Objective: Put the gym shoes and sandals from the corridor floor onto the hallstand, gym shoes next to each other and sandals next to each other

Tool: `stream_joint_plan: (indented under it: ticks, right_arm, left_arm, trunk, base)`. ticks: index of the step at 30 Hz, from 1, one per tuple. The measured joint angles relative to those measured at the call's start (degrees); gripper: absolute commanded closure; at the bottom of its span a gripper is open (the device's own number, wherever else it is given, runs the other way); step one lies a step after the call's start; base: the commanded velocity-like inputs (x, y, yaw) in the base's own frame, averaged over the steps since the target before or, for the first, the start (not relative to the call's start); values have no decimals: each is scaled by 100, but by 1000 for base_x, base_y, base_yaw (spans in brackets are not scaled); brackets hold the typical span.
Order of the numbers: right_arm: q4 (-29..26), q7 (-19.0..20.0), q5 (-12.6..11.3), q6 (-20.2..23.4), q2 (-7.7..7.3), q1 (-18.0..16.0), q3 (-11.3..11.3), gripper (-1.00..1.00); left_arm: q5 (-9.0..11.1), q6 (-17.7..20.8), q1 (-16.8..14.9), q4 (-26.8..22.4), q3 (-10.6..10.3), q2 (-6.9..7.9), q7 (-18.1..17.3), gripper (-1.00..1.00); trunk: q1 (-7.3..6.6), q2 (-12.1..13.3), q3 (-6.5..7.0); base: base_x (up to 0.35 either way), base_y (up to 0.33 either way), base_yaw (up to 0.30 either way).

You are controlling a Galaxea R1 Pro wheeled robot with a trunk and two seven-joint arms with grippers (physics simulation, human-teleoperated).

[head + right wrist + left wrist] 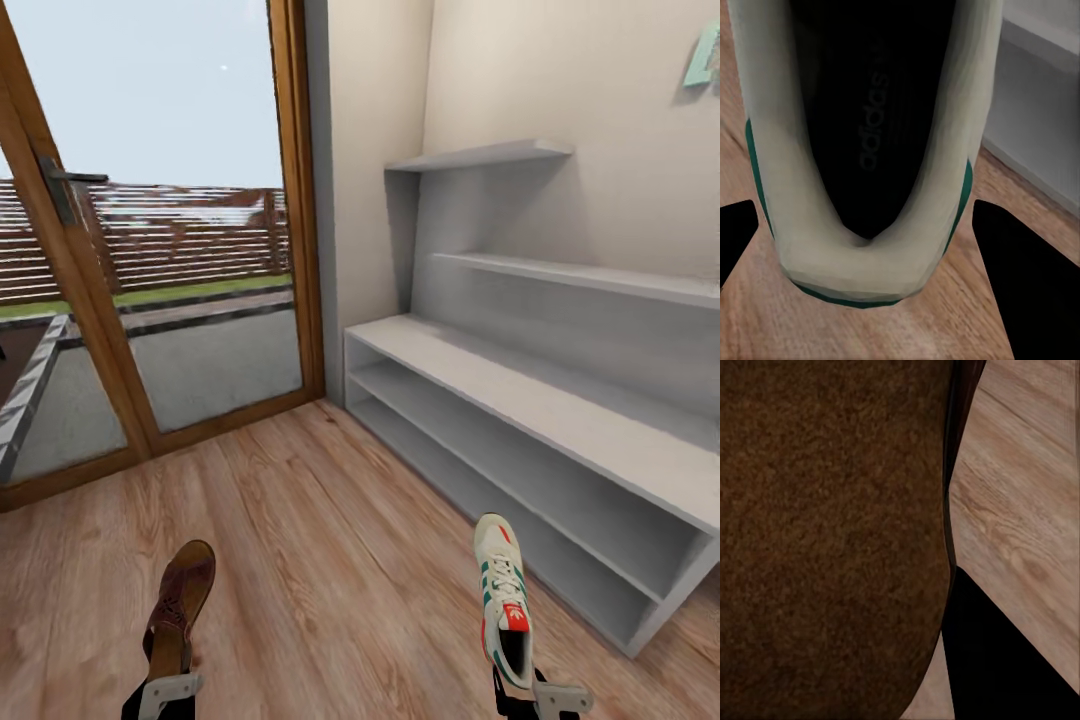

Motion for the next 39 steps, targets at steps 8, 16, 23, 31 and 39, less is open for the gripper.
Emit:
stream_joint_plan:
  ticks: [8, 16, 23, 31, 39]
  right_arm:
    - [0, 0, 0, 0, 0, 0, 2, 100]
    - [2, 1, 0, 0, 1, -1, 1, 100]
    - [2, 10, 7, 0, -6, -1, -1, 100]
    - [3, 11, 7, 0, -5, -1, -2, 100]
    - [3, 11, 7, 0, 0, -1, -1, 100]
  left_arm:
    - [0, -1, 8, -2, 2, 0, 0, 100]
    - [0, -2, 10, -4, 1, 0, 0, 100]
    - [0, 1, 19, -4, 1, 0, 0, 100]
    - [0, 1, 19, -4, 1, 0, 0, 100]
    - [0, -7, 25, -4, 1, 0, 0, 100]
  trunk:
    - [0, 0, 16]
    - [1, 0, 29]
    - [1, 0, 29]
    - [1, 0, 29]
    - [1, 0, 29]
  base:
    - [279, 225, -264]
    - [242, 239, -172]
    - [230, 255, -8]
    - [230, 259, 0]
    - [230, 259, 0]
